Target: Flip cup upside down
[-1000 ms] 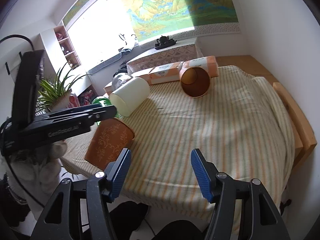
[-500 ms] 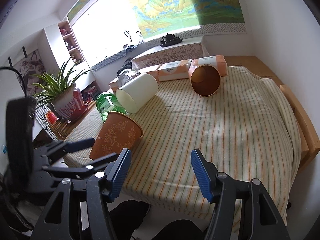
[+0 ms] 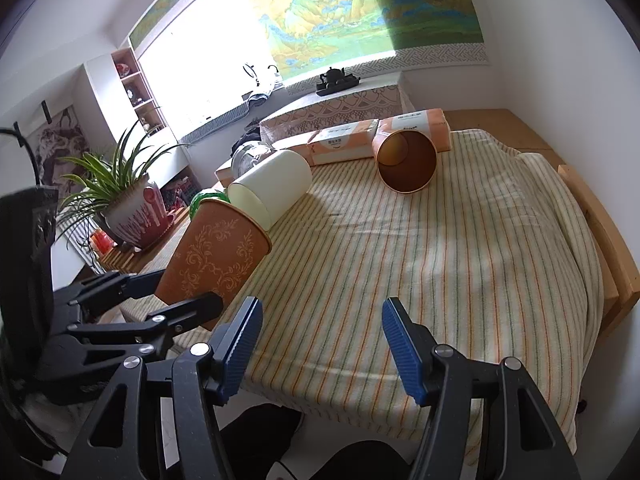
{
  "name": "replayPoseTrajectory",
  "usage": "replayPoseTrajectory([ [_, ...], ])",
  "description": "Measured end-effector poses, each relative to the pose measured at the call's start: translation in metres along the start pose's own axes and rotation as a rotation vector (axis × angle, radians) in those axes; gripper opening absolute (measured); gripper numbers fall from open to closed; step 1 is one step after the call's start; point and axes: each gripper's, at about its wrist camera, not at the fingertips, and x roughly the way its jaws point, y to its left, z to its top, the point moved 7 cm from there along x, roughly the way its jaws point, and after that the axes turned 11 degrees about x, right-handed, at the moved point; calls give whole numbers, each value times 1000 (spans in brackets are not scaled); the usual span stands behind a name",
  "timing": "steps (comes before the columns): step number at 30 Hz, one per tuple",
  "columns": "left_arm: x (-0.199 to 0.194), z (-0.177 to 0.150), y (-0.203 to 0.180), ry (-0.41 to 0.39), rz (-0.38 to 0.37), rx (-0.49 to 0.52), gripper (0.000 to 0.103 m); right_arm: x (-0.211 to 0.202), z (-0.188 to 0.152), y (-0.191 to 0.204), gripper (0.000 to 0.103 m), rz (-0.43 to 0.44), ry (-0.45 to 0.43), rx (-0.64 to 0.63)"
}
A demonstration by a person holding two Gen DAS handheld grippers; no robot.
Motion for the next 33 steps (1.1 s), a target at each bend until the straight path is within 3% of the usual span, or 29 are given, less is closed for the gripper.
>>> replayPoseTrajectory([
  [6, -1, 5, -19, 94, -80, 155, 62, -7, 15, 6, 58, 50, -36, 24],
  [9, 0, 3, -25, 131, -95, 209, 63, -2, 23, 15, 58, 22, -44, -22],
  [19, -10, 17, -27, 124, -60, 335, 62, 39, 20, 23, 58, -25, 48, -93],
  [33, 24, 49, -16, 103, -82, 324, 62, 48, 29, 2, 58, -57, 49, -40],
])
